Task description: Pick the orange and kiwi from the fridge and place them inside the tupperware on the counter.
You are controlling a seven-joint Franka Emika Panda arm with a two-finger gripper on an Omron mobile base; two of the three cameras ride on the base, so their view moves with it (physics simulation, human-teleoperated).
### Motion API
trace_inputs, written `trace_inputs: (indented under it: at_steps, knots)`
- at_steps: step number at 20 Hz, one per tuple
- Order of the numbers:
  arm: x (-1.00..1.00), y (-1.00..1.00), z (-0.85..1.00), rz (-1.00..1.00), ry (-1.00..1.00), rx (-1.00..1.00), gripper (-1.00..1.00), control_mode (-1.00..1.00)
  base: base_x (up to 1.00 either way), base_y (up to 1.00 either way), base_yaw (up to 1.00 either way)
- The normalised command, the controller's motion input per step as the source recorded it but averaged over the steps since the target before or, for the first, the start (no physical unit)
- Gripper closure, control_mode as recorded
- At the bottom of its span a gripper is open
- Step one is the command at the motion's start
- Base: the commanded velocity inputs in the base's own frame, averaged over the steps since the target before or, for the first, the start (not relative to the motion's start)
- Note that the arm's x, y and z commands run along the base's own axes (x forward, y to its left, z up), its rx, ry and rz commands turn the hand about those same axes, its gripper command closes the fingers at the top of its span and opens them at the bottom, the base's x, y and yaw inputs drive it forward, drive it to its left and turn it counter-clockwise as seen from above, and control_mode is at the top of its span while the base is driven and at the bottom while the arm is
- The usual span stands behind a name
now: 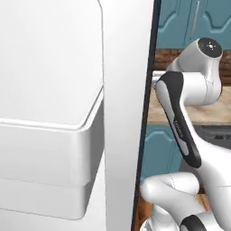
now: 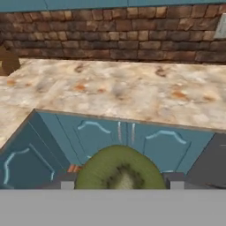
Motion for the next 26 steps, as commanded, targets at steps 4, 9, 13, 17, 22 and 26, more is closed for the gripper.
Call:
trace_inputs:
  at_steps: [4, 9, 13, 17, 22, 26]
  knots:
    - [0.0, 0.0, 0.0, 0.0, 0.0, 0.0, 1.0, 1.0, 0.36, 0.32, 0.61]
    - [0.0, 0.0, 0.0, 0.0, 0.0, 0.0, 1.0, 1.0, 0.4, 0.25, 0.67]
    - [0.0, 0.0, 0.0, 0.0, 0.0, 0.0, 1.0, 1.0, 0.58, 0.04, 0.68]
    - [0.0, 0.0, 0.0, 0.0, 0.0, 0.0, 1.0, 1.0, 0.63, 0.0, 0.67]
    - [0.0, 0.0, 0.0, 0.0, 0.0, 0.0, 1.0, 1.0, 0.64, 0.0, 0.66]
    - [0.0, 0.0, 0.0, 0.0, 0.0, 0.0, 1.0, 1.0, 0.61, 0.0, 0.66]
